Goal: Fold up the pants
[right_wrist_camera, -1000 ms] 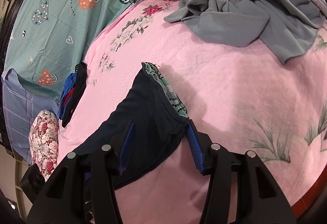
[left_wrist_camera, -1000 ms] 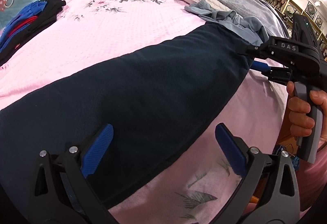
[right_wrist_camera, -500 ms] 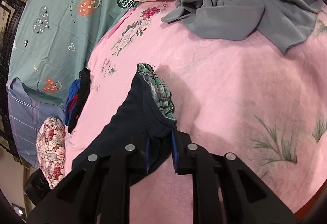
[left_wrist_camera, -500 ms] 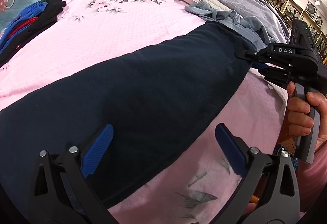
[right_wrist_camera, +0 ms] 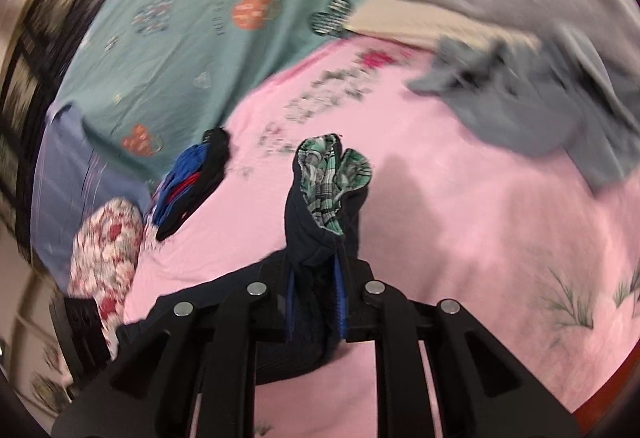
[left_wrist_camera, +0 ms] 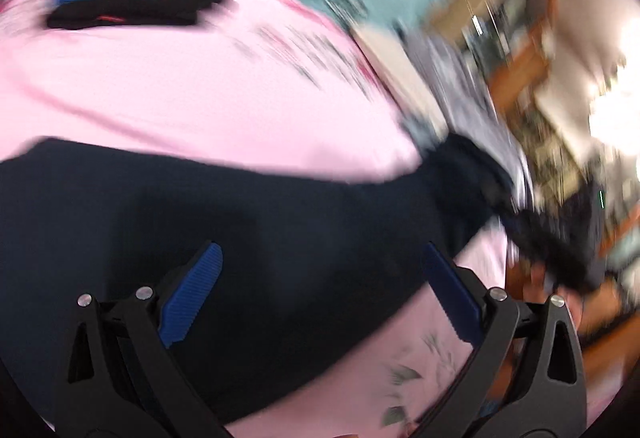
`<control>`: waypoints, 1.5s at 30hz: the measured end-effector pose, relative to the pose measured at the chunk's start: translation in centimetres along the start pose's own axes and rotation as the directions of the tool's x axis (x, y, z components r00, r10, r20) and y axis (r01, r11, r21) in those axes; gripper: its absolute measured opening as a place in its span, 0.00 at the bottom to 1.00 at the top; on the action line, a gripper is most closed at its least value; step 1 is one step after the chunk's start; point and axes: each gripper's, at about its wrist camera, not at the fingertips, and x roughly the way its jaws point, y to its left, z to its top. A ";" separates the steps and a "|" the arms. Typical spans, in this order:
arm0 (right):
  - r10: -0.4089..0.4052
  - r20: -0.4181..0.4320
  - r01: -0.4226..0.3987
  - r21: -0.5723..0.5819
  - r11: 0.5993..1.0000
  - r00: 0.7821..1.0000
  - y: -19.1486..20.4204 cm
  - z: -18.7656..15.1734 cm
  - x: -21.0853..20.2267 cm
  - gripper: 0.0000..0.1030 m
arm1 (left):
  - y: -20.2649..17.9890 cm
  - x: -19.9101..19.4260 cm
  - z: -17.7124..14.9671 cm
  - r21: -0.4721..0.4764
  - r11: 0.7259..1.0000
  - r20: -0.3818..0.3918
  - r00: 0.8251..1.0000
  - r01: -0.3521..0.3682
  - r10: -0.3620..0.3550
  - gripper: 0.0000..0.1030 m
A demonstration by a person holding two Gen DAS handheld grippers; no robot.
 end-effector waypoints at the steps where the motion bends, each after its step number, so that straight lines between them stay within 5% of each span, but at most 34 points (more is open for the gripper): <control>1: 0.009 0.003 -0.009 -0.047 0.999 1.000 1.4 0.0 0.1 0.15 | 1.8 -1.7 0.3 -0.036 0.999 0.057 0.998 -0.031 0.033 0.98; 5: 0.105 -0.042 -0.113 -0.261 0.959 0.994 8.5 -1.4 1.8 0.15 | 6.6 -6.2 0.3 -0.130 0.970 0.175 0.958 -0.204 0.225 0.98; 10: 0.187 -0.213 -0.265 -0.444 0.856 0.959 16.2 -6.0 6.1 0.15 | 10.1 -9.1 -1.2 -0.231 0.944 0.204 0.937 -0.236 0.284 0.98; 15: 0.060 -0.406 -0.310 -0.587 0.747 0.912 20.4 -12.6 11.5 0.15 | 11.0 -9.9 -1.7 -0.236 0.944 0.192 0.941 -0.232 0.279 0.98; 18: 0.011 -0.429 -0.307 -0.629 0.714 0.903 20.5 -13.8 12.3 0.25 | 10.9 -10.1 -1.7 -0.201 0.953 0.178 0.948 -0.228 0.265 0.98; 20: 0.045 -0.447 -0.342 -0.613 0.712 0.893 20.1 -13.4 11.3 0.38 | 10.8 -10.0 -1.5 -0.189 0.969 0.156 0.969 -0.159 0.189 0.98; 22: 0.079 -0.431 -0.353 -0.606 0.713 0.899 19.8 -12.6 9.9 0.43 | 10.7 -9.4 -0.6 -0.207 0.978 0.129 0.991 -0.013 0.040 0.98; 25: 0.054 -0.374 -0.312 -0.674 0.670 0.926 20.1 -13.0 9.0 0.48 | 10.4 -7.9 0.9 -0.235 0.959 0.071 0.986 0.161 -0.149 0.98; 31: 0.029 -0.379 -0.331 -0.766 0.551 0.925 21.9 -15.9 9.3 0.48 | 10.7 -5.4 1.9 -0.315 0.929 -0.017 0.977 0.197 -0.213 0.98; 33: -0.023 -0.324 -0.269 -0.819 0.507 0.946 22.4 -16.8 9.8 0.48 | 11.2 -5.0 1.6 -0.352 0.914 -0.038 0.972 0.203 -0.231 0.98; 34: -0.060 -0.281 -0.219 -0.849 0.481 0.958 22.5 -17.2 10.3 0.41 | 11.3 -4.5 1.5 -0.375 0.904 -0.054 0.969 0.204 -0.241 0.98; 35: -0.084 -0.254 -0.188 -0.867 0.462 0.964 22.4 -17.5 10.6 0.23 | 11.5 -4.3 1.4 -0.390 0.898 -0.067 0.966 0.204 -0.249 0.98; 37: -0.090 -0.262 -0.191 -0.862 0.469 0.961 22.2 -17.2 10.9 0.15 | 11.6 -3.4 1.1 -0.424 0.879 -0.096 0.954 0.219 -0.284 0.98; 43: 0.014 -0.198 -0.177 -0.844 0.506 0.980 21.8 -15.5 8.3 0.13 | 9.1 0.5 1.6 -0.442 0.835 -0.181 0.879 0.328 -0.441 0.98; 45: 0.023 -0.189 -0.174 -0.844 0.507 0.982 21.6 -15.6 8.0 0.13 | 8.4 1.8 2.0 -0.433 0.834 -0.196 0.867 0.343 -0.459 0.95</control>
